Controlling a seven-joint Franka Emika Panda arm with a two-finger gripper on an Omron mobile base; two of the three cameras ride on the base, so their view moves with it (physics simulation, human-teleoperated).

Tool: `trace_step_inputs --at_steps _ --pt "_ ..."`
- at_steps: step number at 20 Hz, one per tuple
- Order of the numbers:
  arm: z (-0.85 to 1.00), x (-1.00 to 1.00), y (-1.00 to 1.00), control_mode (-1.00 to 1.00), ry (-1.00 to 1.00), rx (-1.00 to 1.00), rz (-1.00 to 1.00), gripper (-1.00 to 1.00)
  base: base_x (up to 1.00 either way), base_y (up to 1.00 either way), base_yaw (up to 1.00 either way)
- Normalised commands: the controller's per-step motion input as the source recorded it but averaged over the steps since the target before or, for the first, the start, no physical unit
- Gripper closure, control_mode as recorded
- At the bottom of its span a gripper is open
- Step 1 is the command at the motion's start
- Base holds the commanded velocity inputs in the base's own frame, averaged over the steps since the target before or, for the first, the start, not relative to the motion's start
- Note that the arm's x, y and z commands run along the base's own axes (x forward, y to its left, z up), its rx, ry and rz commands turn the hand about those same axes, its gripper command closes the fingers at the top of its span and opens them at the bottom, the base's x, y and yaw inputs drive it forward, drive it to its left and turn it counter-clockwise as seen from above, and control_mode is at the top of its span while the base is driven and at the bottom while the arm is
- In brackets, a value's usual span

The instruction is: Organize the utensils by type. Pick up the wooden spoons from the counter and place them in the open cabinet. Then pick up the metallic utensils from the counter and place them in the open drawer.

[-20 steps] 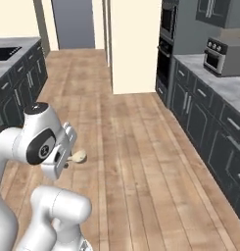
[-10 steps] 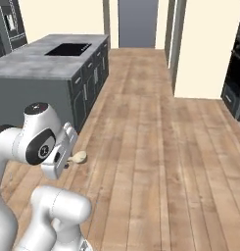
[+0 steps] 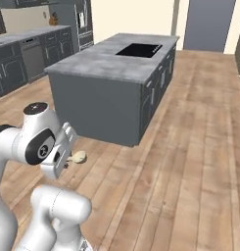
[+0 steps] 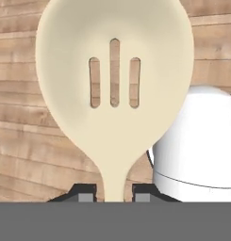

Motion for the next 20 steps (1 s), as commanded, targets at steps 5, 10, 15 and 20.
trace_step_inputs --at_steps 5,10,15,20 --pt "0.00 0.00 0.00 1.00 0.00 0.00 0.00 1.00 0.92 1.00 0.15" --pt "0.00 0.00 0.00 1.00 0.00 0.00 0.00 1.00 1.00 1.00 0.12" --pt "0.00 0.00 0.00 1.00 0.00 0.00 0.00 1.00 1.00 1.00 0.11" --pt "0.00 0.00 0.00 1.00 0.00 0.00 0.00 1.00 1.00 1.00 0.11"
